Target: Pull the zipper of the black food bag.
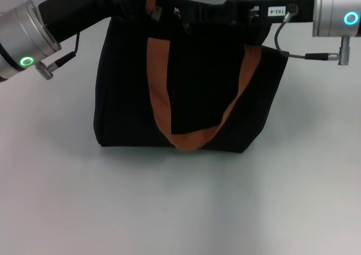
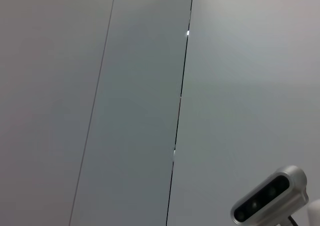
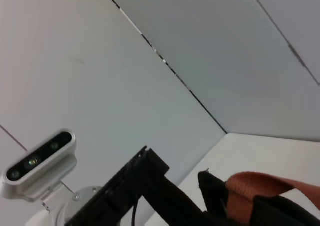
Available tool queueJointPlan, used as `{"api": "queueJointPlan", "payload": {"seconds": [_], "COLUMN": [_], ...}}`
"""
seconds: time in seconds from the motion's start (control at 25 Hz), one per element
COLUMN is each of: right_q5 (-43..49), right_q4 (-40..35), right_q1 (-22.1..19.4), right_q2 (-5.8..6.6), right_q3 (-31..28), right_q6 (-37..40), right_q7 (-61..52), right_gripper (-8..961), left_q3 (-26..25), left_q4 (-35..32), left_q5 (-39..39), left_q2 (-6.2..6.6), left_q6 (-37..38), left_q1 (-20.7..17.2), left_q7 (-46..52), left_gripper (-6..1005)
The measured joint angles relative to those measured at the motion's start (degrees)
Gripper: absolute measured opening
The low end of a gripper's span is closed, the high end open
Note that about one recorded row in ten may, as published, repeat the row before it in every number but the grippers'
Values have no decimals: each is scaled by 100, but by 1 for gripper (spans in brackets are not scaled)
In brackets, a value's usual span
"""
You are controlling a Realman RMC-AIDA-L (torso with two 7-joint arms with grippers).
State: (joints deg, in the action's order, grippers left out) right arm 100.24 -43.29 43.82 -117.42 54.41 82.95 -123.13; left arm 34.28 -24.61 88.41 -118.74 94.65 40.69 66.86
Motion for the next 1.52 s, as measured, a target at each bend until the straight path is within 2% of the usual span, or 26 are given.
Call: {"api": "queueJointPlan", "payload": {"seconds": [0.2,0.36,0.52,0.68,0.72,0.8,0.92,1.08,1.12,1.52], "right_q5": [5,6,-4,-9,-6,-4,190,600,867,1776], "right_q4": [-23,-169,-239,-327,-342,-344,-358,-371,-361,-525], "right_q1": [52,-7,-79,-113,-99,-85,87,389,622,1168], "right_q2": [-6,-9,-10,-6,27,56,205,265,276,284], "right_q3": [188,203,162,155,173,187,202,197,203,211], "right_q6": [-41,-27,17,26,33,33,16,38,41,9], "right_q7": [2,2,-33,-168,-340,-446,-1074,-1565,-1830,-2731], "right_gripper": [318,238,51,13,3,2,0,0,0,-3], "left_q3": [0,-1,-4,-13,-15,-18,-25,-25,-18,0], "left_q4": [0,-1,-1,-1,-1,-1,0,0,0,0], "left_q5": [0,0,0,0,0,0,0,0,0,-24], "left_q2": [-4,-10,-5,-4,-3,-2,0,1,1,0], "left_q6": [2,1,0,0,0,0,0,7,8,7], "left_q1": [25,32,35,36,36,36,36,35,35,25], "left_q7": [2,3,3,3,3,3,3,2,-4,-32], "left_gripper": [19,19,20,20,20,21,21,22,23,25]}}
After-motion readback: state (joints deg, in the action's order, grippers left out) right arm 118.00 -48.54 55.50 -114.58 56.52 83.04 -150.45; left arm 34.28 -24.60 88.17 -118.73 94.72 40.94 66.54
